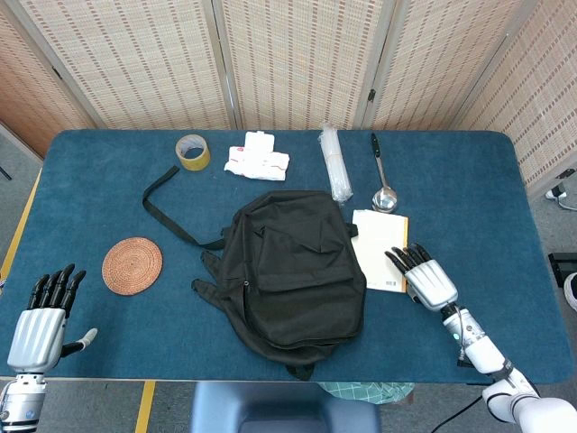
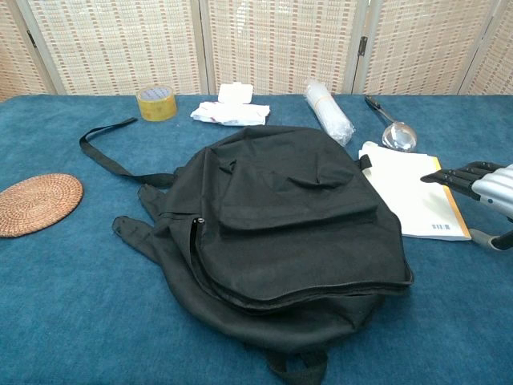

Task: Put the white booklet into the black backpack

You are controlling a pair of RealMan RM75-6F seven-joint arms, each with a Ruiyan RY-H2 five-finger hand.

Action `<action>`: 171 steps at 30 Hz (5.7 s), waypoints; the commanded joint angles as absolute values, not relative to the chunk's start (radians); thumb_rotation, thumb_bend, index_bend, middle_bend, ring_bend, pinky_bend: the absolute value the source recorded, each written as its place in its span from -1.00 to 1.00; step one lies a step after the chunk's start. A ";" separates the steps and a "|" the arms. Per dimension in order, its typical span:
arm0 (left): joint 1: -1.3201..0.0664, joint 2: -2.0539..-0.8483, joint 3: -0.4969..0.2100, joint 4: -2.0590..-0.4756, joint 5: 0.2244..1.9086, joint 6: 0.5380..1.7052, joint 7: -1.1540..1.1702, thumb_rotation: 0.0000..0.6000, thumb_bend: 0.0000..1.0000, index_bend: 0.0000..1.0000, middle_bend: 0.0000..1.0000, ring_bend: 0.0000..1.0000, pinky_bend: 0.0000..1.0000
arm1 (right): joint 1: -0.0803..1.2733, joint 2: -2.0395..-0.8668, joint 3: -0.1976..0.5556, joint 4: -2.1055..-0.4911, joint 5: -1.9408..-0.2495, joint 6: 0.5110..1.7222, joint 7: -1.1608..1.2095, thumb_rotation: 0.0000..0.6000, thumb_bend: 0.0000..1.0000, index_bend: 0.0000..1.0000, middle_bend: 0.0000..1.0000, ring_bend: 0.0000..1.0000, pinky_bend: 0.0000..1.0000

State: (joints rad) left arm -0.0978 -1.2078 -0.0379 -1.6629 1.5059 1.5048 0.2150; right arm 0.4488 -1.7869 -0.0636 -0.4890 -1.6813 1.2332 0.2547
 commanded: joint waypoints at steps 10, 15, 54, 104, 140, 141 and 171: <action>-0.093 -1.209 -0.039 -1.652 1.500 1.507 0.204 1.00 -0.56 -0.92 -1.00 -0.98 -1.00 | 0.490 -1.845 -0.026 -0.468 -1.658 1.270 0.262 1.00 0.06 -0.61 -0.58 -0.55 -0.62; -0.093 -1.211 -0.040 -1.646 1.497 1.506 0.198 1.00 -0.56 -0.92 -1.00 -0.98 -1.00 | 0.504 -1.866 -0.016 -0.472 -1.647 1.267 0.261 1.00 0.14 -0.61 -0.56 -0.52 -0.55; -0.094 -1.206 -0.039 -1.645 1.487 1.492 0.191 1.00 -0.56 -0.92 -1.00 -0.98 -1.00 | 0.542 -1.851 0.034 -0.607 -1.576 1.228 0.202 1.00 -0.22 0.18 -0.37 -0.40 -0.52; -0.631 -1.256 -0.035 -1.676 1.779 0.954 -0.031 1.00 -0.57 -0.73 -0.96 -0.95 -1.00 | 0.466 -1.377 0.196 -1.173 -1.631 1.700 -0.129 1.00 0.11 0.40 -0.22 -0.22 -0.44; -0.857 -1.621 -0.118 -1.507 1.372 0.710 0.255 1.00 -0.55 -0.47 -0.91 -0.92 -1.00 | 0.442 -1.379 0.207 -1.152 -1.619 1.675 -0.104 1.00 0.11 0.40 -0.22 -0.23 -0.44; -0.857 -1.625 -0.120 -1.504 1.364 0.711 0.249 1.00 -0.54 -0.41 -0.89 -0.91 -1.00 | 0.442 -1.380 0.207 -1.150 -1.619 1.675 -0.103 1.00 0.11 0.41 -0.22 -0.23 -0.44; -0.823 -1.779 -0.206 -1.398 1.227 0.832 -0.031 1.00 -0.04 0.33 -0.42 -0.51 -1.00 | 0.410 -1.377 0.207 -1.184 -1.642 1.730 -0.057 1.00 0.11 0.41 -0.22 -0.23 -0.44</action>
